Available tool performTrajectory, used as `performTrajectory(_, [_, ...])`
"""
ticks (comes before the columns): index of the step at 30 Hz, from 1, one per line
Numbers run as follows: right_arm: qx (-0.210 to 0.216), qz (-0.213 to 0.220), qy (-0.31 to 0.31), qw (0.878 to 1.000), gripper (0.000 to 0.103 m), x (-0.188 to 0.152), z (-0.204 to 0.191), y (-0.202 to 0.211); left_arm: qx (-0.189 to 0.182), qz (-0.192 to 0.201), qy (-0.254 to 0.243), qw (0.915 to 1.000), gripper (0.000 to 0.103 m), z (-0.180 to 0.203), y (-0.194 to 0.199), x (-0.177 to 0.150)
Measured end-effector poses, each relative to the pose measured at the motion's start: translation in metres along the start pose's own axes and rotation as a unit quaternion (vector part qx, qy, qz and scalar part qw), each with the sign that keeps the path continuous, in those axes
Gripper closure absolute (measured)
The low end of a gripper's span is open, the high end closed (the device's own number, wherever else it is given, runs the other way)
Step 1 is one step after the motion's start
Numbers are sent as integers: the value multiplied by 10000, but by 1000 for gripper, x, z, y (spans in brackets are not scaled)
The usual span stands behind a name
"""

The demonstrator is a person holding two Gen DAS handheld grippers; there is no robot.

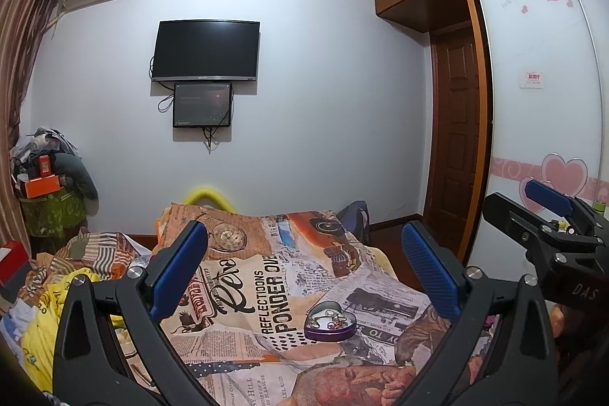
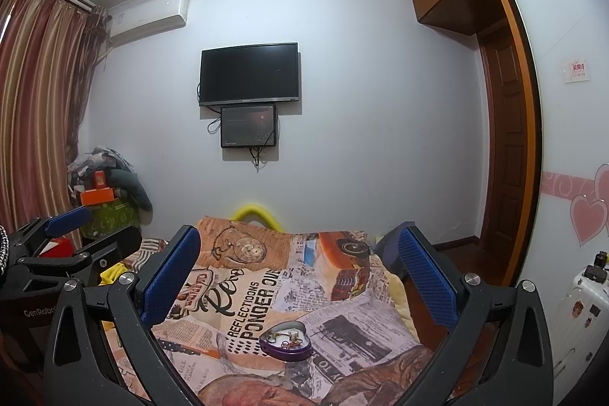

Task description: Organize jewelry

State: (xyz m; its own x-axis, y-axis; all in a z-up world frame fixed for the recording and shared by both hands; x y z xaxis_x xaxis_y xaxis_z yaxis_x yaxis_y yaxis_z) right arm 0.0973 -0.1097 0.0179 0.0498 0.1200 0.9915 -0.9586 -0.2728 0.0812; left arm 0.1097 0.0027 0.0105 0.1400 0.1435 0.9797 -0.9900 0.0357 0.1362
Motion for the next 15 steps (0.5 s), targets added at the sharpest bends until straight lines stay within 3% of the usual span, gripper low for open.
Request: performTrajectory(15, [13, -78, -61, 10000, 0, 0, 2, -5, 4, -51, -11, 10000, 0, 2, -4, -3])
Point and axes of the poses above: each gripper's, at about its wrist camera, not at the fingertips, and y roughly against the way its jaws point, z to its right, x to its top, the point moved 9 cm from there along -y, roughly the way its jaws point, and after that the axes turned 7 degrees about y, right-handed, at the moved point
